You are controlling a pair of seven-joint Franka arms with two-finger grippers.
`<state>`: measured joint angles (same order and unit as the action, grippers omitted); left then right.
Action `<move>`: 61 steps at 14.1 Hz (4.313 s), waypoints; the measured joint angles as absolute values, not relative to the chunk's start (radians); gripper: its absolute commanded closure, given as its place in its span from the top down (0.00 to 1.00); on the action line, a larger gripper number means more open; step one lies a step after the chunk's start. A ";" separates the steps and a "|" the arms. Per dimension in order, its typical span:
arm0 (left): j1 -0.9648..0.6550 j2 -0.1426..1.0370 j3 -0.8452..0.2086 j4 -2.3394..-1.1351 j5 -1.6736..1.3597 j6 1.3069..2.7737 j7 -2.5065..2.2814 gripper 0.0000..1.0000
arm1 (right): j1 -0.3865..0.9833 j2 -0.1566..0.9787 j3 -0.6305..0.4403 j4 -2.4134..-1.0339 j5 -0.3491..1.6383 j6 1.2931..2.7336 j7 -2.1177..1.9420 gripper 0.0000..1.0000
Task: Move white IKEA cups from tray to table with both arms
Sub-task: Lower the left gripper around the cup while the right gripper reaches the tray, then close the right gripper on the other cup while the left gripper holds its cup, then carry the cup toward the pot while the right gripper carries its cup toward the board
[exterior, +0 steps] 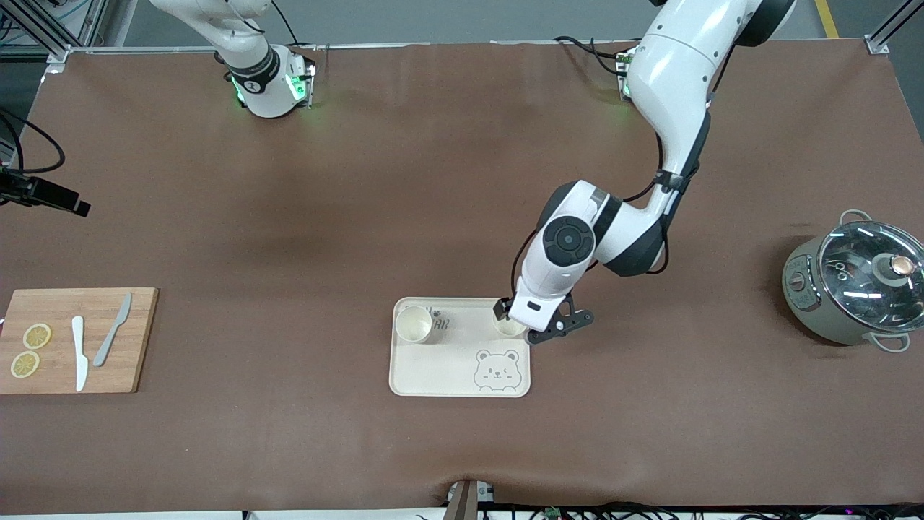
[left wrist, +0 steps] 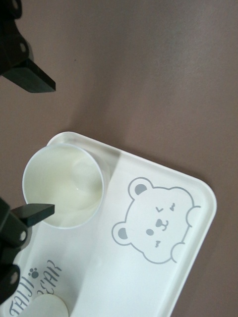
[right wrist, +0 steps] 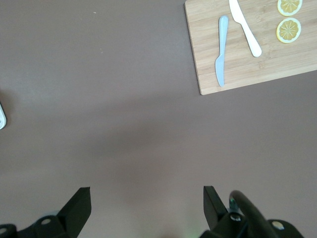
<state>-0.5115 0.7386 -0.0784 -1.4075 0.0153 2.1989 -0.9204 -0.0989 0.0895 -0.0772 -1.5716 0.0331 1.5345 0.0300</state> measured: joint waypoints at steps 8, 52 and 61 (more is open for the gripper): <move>-0.515 0.783 -0.078 -1.407 0.015 2.212 -0.921 0.00 | -0.104 0.250 -0.074 -1.545 0.035 1.625 0.030 1.00; -0.051 0.353 -0.064 -1.691 0.015 1.872 -0.315 0.00 | 0.575 0.781 -0.048 -1.415 0.180 2.273 1.055 0.00; 0.111 0.263 -0.064 -2.136 0.015 2.294 -0.017 0.00 | 0.485 0.739 -0.076 -1.286 0.180 1.982 1.049 0.00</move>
<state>0.1109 0.2631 -0.0644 -2.1356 0.0153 2.2944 -0.0168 0.4848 0.7386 -0.0760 -1.2857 0.1803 1.9823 1.0489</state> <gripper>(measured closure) 0.969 0.974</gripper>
